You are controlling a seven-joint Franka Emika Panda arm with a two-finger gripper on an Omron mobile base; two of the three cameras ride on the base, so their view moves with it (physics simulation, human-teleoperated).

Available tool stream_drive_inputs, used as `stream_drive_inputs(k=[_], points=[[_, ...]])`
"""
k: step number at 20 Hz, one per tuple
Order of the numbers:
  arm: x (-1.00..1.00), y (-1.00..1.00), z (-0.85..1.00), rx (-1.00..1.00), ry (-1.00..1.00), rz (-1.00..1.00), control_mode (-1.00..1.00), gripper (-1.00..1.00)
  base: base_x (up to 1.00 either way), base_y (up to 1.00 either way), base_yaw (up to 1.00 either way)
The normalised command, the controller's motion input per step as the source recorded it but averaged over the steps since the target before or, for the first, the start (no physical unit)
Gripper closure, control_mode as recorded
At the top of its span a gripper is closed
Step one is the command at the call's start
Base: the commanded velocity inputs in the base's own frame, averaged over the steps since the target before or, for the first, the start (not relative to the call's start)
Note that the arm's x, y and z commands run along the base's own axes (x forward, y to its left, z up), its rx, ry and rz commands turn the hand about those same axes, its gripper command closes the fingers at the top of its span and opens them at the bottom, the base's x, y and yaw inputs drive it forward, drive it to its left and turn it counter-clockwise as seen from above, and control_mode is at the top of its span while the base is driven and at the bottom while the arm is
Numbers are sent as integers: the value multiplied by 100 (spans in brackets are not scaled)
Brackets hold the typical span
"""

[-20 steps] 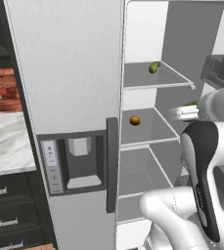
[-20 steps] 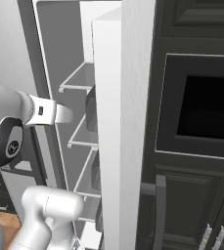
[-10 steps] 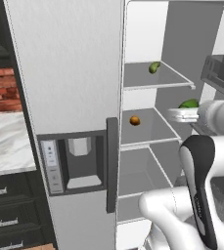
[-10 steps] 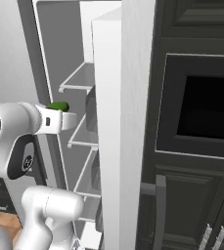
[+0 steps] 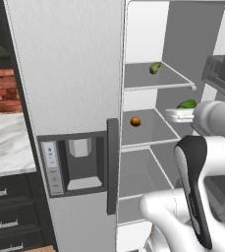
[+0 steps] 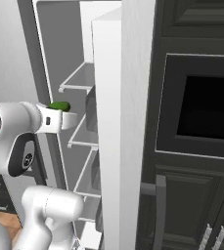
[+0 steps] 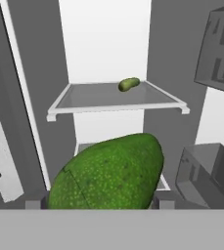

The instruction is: Place the avocado in the correct fridge rack based on whether it is a fruit or vegetable. Finally, close the fridge door.

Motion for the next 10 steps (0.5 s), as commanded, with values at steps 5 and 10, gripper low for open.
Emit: stream_drive_inputs(k=[5,10], points=[[0,0,0,0,1,-5,-100,100,0,0,0],[0,0,3,0,-2,-2,-100,100,0,0,0]])
